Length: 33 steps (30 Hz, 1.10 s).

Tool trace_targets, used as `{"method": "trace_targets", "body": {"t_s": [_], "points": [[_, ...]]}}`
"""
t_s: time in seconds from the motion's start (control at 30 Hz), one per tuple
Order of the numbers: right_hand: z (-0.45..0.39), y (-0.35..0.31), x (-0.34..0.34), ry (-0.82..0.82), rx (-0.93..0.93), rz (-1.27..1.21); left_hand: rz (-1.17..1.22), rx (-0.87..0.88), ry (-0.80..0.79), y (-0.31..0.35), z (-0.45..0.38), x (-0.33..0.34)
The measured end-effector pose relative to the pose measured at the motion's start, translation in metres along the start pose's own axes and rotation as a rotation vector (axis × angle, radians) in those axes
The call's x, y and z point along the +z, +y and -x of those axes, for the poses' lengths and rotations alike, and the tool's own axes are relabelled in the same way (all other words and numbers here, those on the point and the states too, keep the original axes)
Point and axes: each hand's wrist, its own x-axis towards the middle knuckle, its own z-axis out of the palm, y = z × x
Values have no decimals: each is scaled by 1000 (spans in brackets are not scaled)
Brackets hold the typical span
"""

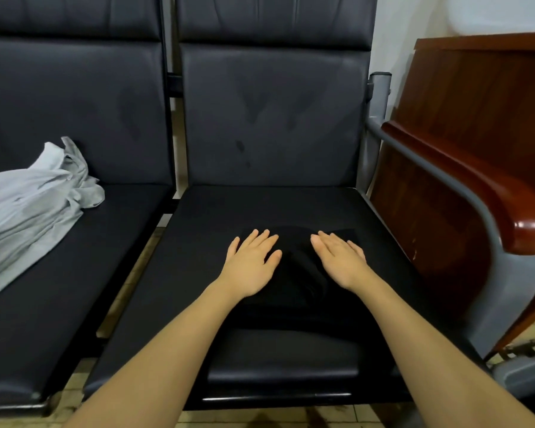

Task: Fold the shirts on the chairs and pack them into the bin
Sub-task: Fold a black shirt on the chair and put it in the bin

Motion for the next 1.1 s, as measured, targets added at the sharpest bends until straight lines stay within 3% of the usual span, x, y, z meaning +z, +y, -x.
{"method": "trace_targets", "body": {"t_s": [0.13,0.23,0.47,0.6,0.73,0.97,1.1], "points": [[10,-23,-4,151,-133,-134,-45,74,-10,-2,17,-9],[16,-32,-5,124,-217,-50,-150,149,-60,-5,31,-19],[30,-31,4,62,-141,119,-261,133,-148,-8,58,-15],[38,-29,4,159,-196,-2,-334,129,-85,-4,59,-12],[46,-21,-5,203,-214,-273,-294,160,-79,4,63,-13],[84,-8,-37,212,-232,-498,-114,255,-244,32,68,-9],[95,12,-46,236,-89,-514,-86,319,-292,41,67,-6]]}}
